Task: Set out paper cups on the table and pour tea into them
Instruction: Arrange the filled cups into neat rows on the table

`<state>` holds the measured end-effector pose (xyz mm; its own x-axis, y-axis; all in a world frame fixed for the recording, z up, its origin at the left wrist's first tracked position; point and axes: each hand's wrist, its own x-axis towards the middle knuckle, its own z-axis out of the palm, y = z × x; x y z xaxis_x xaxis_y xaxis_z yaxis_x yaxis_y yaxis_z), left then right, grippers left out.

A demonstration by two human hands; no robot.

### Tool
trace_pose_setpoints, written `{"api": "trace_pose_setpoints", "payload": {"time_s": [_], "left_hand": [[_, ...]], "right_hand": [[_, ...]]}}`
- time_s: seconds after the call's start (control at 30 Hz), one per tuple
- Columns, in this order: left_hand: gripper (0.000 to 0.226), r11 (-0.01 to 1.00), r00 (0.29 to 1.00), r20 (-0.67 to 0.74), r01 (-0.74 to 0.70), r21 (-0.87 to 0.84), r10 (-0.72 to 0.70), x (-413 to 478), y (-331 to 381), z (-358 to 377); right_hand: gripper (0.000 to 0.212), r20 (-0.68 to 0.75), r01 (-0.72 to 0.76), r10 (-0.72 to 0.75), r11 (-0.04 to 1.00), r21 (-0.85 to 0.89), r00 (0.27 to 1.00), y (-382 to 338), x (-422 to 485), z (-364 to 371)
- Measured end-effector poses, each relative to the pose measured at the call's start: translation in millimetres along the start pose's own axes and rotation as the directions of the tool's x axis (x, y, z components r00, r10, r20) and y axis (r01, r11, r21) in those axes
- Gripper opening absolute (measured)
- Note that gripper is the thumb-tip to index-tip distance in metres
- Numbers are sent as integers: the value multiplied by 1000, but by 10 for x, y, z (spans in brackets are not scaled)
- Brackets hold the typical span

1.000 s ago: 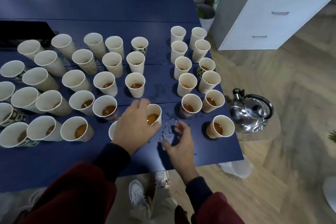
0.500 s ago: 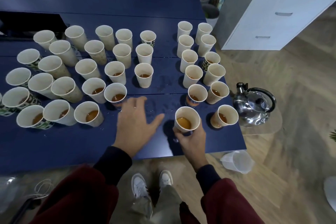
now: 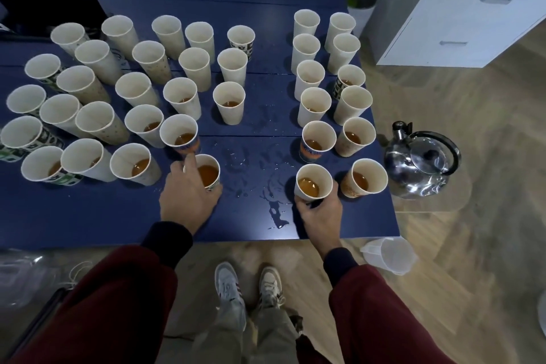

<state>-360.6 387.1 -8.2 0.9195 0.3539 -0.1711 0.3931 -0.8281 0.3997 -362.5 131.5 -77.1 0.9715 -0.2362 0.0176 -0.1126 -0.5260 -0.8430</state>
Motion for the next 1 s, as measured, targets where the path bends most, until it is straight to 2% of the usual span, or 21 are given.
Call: {"api": "trace_pose_setpoints", "payload": {"time_s": [0.4, 0.53, 0.63, 0.7, 0.8, 1.0], "left_hand": [[76, 999, 1000, -16, -16, -51, 15, 32, 34, -41], [70, 999, 1000, 7, -13, -32, 13, -11, 71, -35], [69, 997, 999, 5, -39, -66, 40, -71, 129, -32], [67, 994, 998, 15, -65, -88, 66, -96, 184, -43], [63, 986, 991, 30, -126, -109, 130, -105, 286, -90], [57, 953, 954, 99, -268, -140, 283, 7, 433, -340]], "right_hand": [[63, 58, -37, 36, 999, 17, 998, -7, 33, -96], [66, 78, -121, 119, 993, 19, 990, -77, -89, -184], [60, 44, -220, 219, 975, 28, 975, -103, -321, -246], [49, 9, -234, 234, 972, 17, 972, -86, -473, -240], [38, 8, -193, 193, 981, 28, 981, -153, -619, -206], [30, 140, 42, -50, 998, 54, 989, -594, -497, 3]]}}
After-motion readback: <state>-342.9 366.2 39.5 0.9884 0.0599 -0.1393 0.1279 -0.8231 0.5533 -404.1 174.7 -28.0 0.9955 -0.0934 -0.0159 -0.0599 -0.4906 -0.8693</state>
